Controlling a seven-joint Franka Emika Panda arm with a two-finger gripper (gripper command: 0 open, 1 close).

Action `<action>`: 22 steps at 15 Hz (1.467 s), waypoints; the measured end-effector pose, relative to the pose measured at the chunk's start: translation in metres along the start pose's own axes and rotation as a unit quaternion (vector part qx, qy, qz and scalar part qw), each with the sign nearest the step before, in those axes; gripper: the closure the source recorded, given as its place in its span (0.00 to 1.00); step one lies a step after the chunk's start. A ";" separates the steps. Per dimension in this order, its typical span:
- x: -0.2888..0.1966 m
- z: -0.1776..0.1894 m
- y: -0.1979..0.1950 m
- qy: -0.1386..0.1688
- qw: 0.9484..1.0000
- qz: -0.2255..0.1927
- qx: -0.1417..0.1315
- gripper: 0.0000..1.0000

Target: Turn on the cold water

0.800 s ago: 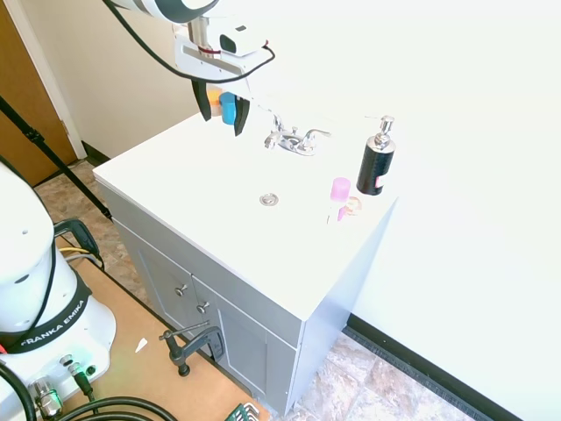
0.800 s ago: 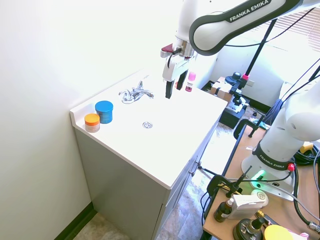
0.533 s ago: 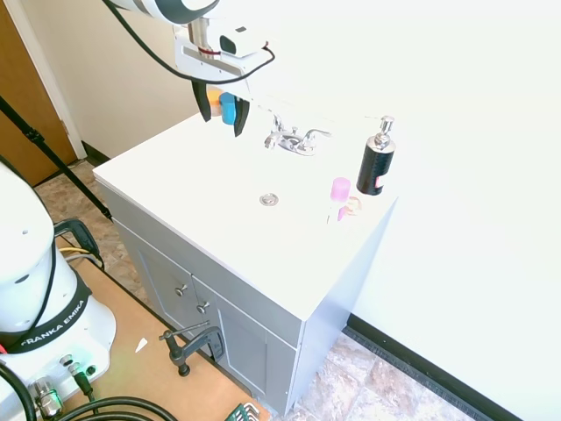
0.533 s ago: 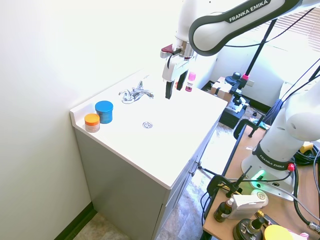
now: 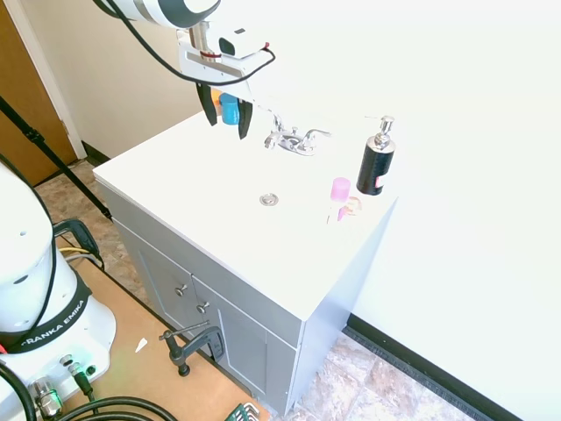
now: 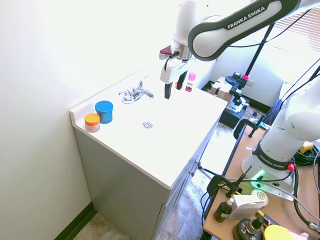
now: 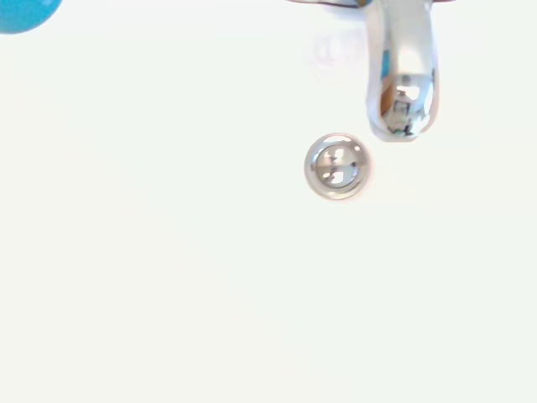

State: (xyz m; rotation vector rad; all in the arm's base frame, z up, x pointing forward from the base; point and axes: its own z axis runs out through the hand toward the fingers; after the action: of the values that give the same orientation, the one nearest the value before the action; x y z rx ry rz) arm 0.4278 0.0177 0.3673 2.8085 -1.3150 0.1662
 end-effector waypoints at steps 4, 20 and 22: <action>0.032 0.011 -0.010 0.062 0.996 0.062 -0.001 0.00; 0.181 0.074 -0.066 0.220 0.958 0.184 -0.008 0.00; 0.187 0.083 -0.071 0.221 0.957 0.187 -0.011 0.00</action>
State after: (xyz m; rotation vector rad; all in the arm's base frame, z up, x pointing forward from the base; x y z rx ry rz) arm 0.6083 -0.0863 0.3069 2.2751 -1.6764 0.7347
